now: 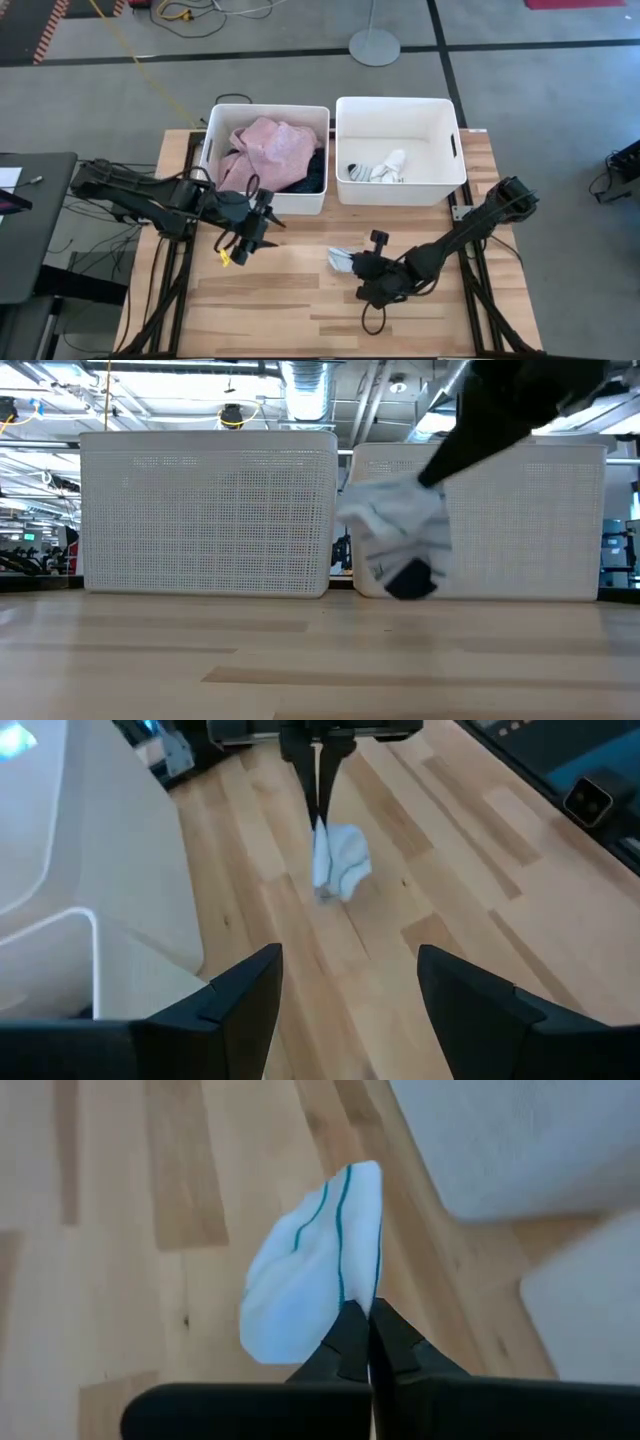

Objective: Sort clothes
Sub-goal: Put the blue striped sock into the right white laundry bin

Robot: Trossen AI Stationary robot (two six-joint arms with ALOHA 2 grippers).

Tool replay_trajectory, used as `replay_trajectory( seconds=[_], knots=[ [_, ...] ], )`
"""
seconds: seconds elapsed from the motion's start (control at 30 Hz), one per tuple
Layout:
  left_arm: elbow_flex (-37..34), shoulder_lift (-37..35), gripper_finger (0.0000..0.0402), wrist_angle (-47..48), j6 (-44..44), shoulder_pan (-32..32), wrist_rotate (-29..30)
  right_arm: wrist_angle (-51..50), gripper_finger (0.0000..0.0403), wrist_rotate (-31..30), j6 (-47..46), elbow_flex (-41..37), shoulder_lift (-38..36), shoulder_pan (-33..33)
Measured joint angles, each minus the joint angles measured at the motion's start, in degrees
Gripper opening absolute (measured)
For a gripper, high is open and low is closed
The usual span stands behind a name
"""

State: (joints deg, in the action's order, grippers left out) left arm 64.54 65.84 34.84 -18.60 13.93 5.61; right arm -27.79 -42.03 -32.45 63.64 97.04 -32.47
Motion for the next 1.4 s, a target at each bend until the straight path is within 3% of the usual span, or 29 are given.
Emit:
replay_trajectory(
  seconds=[0.4, 0.83, 1.13, 1.27, 1.4],
  knots=[
    [-8.16, 0.68, 0.0226, -20.93, -3.85, -0.08, -6.89, 12.52, 0.0000, -0.75, 18.13, 0.04, -5.82, 0.39],
    [-8.78, 7.84, 0.0226, -31.11, -4.40, -1.65, -8.53, 24.69, 0.0000, -1.93, 35.18, 0.11, -7.28, 3.03],
    [-8.78, 10.32, 0.0226, -35.27, -3.34, -3.85, -8.38, 27.17, 0.0000, -1.67, 39.18, 0.11, -7.28, 4.13],
    [-8.73, 10.25, 0.0207, -35.33, -3.41, -4.28, -8.36, 27.25, 0.0000, -1.61, 40.24, 0.09, -7.28, 4.13],
    [-8.73, 10.27, 0.0156, -35.07, -4.31, -4.32, -8.36, 27.59, 0.0000, -1.61, 40.95, 0.09, -7.28, 4.13]
  ],
)
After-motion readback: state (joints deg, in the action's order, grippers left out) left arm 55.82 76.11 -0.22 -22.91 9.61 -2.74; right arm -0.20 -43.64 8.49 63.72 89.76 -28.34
